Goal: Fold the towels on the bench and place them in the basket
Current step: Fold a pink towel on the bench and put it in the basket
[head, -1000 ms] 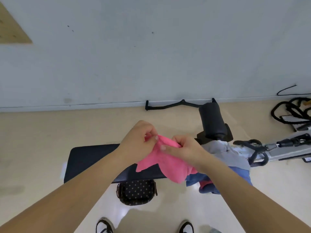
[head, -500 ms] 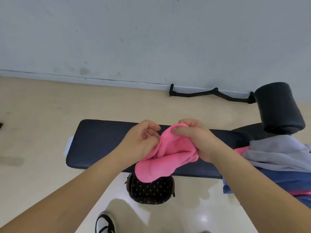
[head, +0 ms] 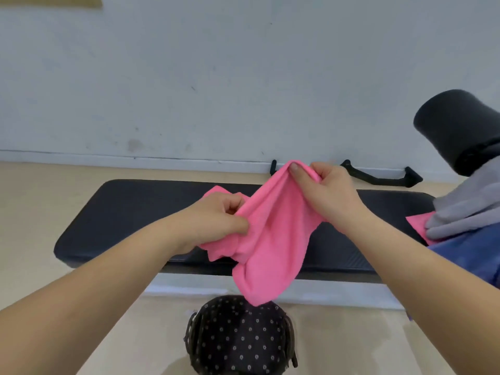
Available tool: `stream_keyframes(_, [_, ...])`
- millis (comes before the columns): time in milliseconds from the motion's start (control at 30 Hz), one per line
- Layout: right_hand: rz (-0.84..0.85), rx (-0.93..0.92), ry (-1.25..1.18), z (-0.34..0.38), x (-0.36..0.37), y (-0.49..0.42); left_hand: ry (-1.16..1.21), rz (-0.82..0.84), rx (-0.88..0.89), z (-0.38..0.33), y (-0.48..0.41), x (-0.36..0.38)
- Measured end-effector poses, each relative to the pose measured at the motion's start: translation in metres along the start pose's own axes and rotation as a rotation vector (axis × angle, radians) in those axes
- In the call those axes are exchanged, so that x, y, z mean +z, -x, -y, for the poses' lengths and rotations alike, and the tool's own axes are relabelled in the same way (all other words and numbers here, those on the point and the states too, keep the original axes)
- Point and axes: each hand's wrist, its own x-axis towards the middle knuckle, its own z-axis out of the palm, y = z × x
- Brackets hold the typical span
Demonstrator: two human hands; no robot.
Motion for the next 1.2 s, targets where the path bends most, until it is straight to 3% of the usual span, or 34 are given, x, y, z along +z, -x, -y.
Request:
stream_keyframes(133, [-0.176, 0.142, -0.249, 0.027, -0.031, 0.031, -0.049, -0.229, -0.029, -0.018, 0.042, -0.017])
stream_keyframes(233, [-0.277, 0.146, -0.214, 0.048, -0.058, 0.051, -0.064, -0.392, 0.042, -0.038, 0.072, -0.03])
stream_keyframes(400, [-0.378, 0.086, -0.008, 0.075, -0.086, 0.087, -0.083, -0.347, 0.192, -0.056, 0.117, -0.032])
stream_keyframes(533, [-0.392, -0.008, 0.185, 0.093, -0.105, 0.113, -0.073, -0.338, 0.203, -0.053, 0.142, -0.04])
stream_keyframes(700, [-0.204, -0.154, 0.566, 0.091, -0.125, 0.139, -0.197, -0.311, 0.167, -0.044, 0.16, -0.063])
stream_keyframes(800, [-0.119, -0.151, 0.754, 0.076, -0.131, 0.137, -0.257, -0.329, 0.125, -0.032, 0.158, -0.071])
stream_keyframes(1033, [-0.105, -0.004, 0.574, 0.026, -0.093, 0.066, -0.406, -0.336, 0.081, 0.006, 0.111, -0.077])
stream_keyframes(1200, [-0.05, 0.078, 0.666, -0.017, -0.068, 0.004, -0.592, -0.351, 0.061, 0.031, 0.044, -0.095])
